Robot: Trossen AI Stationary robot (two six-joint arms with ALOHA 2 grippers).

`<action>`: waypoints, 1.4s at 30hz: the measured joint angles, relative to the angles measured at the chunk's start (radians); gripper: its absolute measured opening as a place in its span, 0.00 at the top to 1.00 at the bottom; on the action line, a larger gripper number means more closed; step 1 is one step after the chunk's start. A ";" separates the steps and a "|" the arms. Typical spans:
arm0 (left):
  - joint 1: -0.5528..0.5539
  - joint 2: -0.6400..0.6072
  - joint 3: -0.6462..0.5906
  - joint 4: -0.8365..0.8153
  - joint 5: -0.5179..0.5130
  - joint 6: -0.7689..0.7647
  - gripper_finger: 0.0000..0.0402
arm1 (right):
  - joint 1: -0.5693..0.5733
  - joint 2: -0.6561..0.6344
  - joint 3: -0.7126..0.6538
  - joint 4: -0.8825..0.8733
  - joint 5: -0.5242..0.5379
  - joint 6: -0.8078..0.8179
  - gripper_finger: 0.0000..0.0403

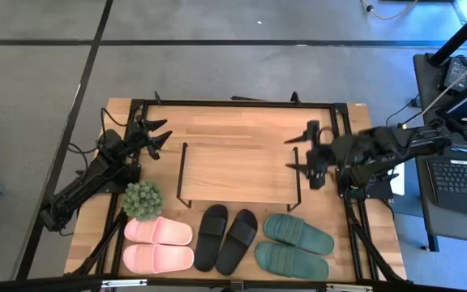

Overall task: Pick and place slides into the shelf
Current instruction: Put the right green slipper on the shelf

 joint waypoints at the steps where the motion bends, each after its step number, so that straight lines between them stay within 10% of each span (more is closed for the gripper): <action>1: 0.000 0.000 0.000 0.000 0.000 0.000 0.36 | 0.043 0.027 0.018 -0.014 0.046 0.003 0.21; 8: 0.000 0.000 0.000 0.000 0.000 0.000 0.36 | 0.310 0.177 0.109 -0.089 0.260 0.181 0.21; 18: 0.000 0.000 0.000 0.000 0.000 0.000 0.37 | 0.473 0.356 0.121 -0.116 0.261 0.699 0.21; 42: 0.000 0.000 0.000 0.000 -0.011 0.044 0.37 | 0.757 0.655 0.089 -0.414 0.179 0.910 0.21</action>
